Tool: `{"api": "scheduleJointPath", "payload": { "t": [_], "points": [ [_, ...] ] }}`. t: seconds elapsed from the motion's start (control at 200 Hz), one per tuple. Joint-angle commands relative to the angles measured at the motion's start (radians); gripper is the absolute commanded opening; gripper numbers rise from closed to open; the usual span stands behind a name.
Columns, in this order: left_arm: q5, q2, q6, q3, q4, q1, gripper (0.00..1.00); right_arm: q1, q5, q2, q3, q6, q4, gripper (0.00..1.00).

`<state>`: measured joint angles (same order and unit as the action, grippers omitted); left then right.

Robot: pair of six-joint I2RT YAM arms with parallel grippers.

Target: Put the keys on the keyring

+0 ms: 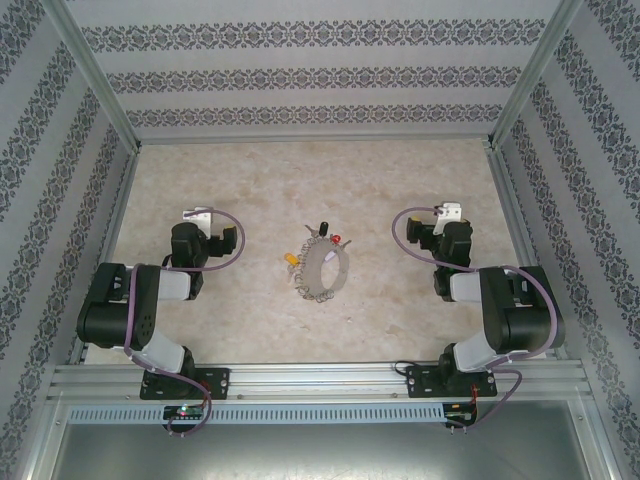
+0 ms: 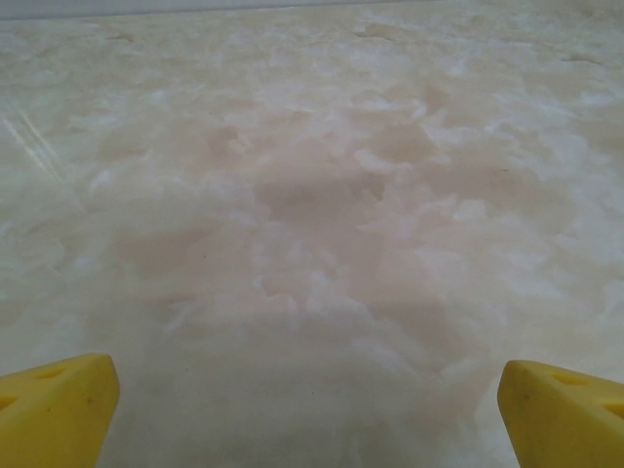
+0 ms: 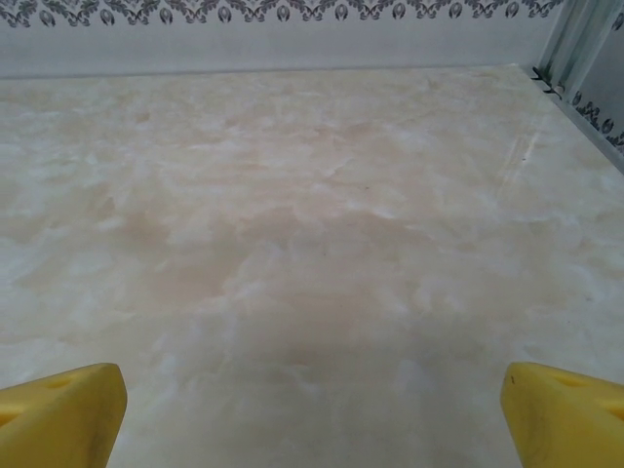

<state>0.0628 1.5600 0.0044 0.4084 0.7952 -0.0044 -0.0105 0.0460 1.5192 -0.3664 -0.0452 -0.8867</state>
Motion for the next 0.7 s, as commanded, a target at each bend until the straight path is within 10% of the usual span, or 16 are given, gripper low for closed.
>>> {"api": "scheduleJointPath", "payload": {
  "t": [0.0,0.695],
  "points": [
    [-0.018,0.002,0.0,0.008,0.03,0.011,1.0,-0.011,-0.003,-0.011,-0.02,0.021,-0.001,0.98],
    [-0.034,0.001,0.007,0.007,0.032,0.003,1.0,-0.007,-0.011,-0.009,-0.03,0.021,0.014,0.98]
  ]
}}
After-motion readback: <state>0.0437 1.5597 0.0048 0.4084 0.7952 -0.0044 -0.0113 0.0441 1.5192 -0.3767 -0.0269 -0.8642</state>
